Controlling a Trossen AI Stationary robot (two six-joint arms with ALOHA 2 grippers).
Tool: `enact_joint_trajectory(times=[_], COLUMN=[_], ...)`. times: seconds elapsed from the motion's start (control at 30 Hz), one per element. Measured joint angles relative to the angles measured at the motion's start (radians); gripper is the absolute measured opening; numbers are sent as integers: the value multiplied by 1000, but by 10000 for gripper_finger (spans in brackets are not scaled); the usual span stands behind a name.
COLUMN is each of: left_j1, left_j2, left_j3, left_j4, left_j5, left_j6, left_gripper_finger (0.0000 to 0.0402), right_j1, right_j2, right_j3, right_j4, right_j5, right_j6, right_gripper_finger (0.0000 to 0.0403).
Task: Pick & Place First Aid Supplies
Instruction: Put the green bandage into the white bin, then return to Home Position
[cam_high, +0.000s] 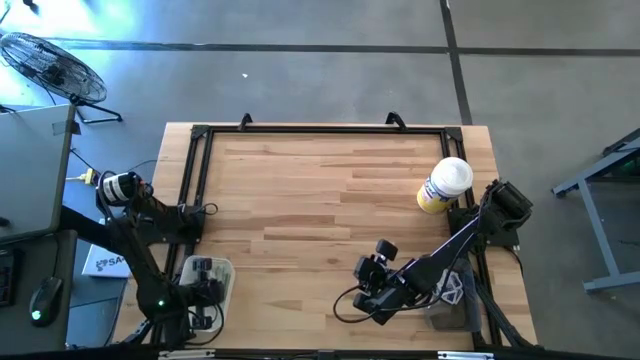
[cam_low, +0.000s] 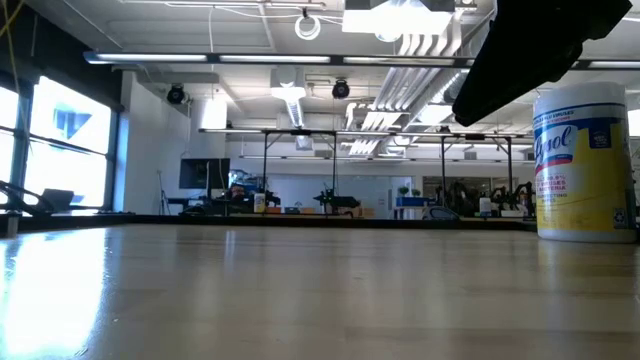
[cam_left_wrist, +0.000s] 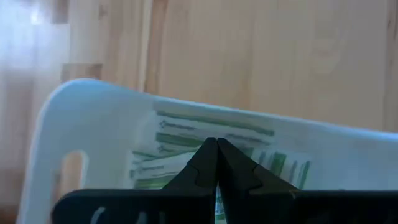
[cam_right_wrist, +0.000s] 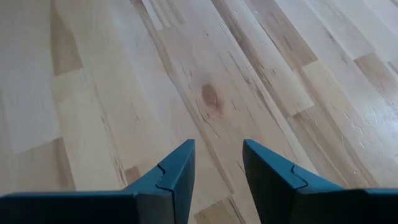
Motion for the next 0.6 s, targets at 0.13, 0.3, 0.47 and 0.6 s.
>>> enact_joint_trajectory(times=[0.13,0.3,0.47,0.6], left_j1=[1,1,1,1], left_j2=[-1,-31,-102,-188], left_j3=[-6,-4,-4,-4], left_j4=[11,-2,-40,-38], left_j5=[7,87,110,-13], left_j6=[-56,-129,-190,-201], left_gripper_finger=[14,67,135,162], right_j1=[0,0,0,0], right_j2=[0,0,0,0], right_j3=[0,0,0,0], right_j4=[0,10,50,145], right_j5=[0,-1,-12,1], right_j6=[0,0,-43,-166], right_gripper_finger=[129,129,129,129])
